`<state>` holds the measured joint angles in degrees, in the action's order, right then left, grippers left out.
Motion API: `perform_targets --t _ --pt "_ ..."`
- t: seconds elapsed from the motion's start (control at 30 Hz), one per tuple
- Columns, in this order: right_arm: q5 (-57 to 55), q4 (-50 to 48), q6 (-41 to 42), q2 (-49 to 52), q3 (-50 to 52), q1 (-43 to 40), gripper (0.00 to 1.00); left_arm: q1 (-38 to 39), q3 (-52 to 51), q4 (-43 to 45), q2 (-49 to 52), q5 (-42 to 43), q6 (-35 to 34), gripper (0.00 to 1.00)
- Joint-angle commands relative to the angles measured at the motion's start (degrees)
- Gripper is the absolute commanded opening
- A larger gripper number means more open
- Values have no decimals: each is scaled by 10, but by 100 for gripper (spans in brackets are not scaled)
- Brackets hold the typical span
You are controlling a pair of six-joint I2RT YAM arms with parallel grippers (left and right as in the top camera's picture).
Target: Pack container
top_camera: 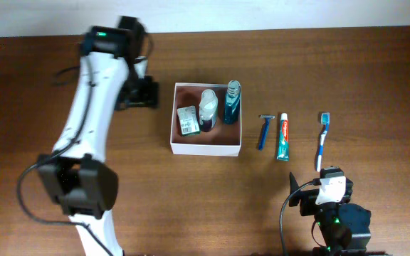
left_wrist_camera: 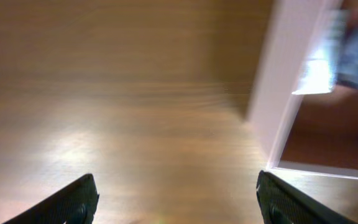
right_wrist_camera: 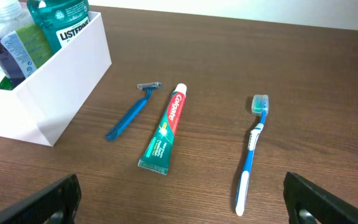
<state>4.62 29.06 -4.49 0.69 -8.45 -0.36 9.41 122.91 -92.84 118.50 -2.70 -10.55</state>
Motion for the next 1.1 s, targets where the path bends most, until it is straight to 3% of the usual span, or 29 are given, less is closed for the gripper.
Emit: perform_targets --t 0.0,0.17,0.27,0.43,0.53,0.57,0.67,0.87,1.07 --pt "5 0 4 -5 4 -5 99 -40 12 -39 -63 -78 -2 82" --pt "5 0 4 -5 4 -5 99 -76 -2 -39 -131 -48 13 82" --pt "51 -59 14 -5 4 -4 99 -81 -2 -39 -182 -40 21 82" --pt "285 -100 152 -5 4 -4 99 -81 -2 -33 -269 -42 21 83" --pt "279 -98 244 -2 4 -4 99 -81 -2 -37 -307 -42 21 85" --pt "271 -98 267 3 2 -4 99 -81 -3 -39 -319 -42 21 100" --pt "243 -98 288 27 -18 -4 99 -81 -19 -38 -338 -42 21 100" --pt "223 -76 237 196 -163 -4 99 -81 -44 -38 -346 -42 21 100" --pt "196 92 167 454 -402 -3 99 -81 -44 -37 -346 -42 21 100"
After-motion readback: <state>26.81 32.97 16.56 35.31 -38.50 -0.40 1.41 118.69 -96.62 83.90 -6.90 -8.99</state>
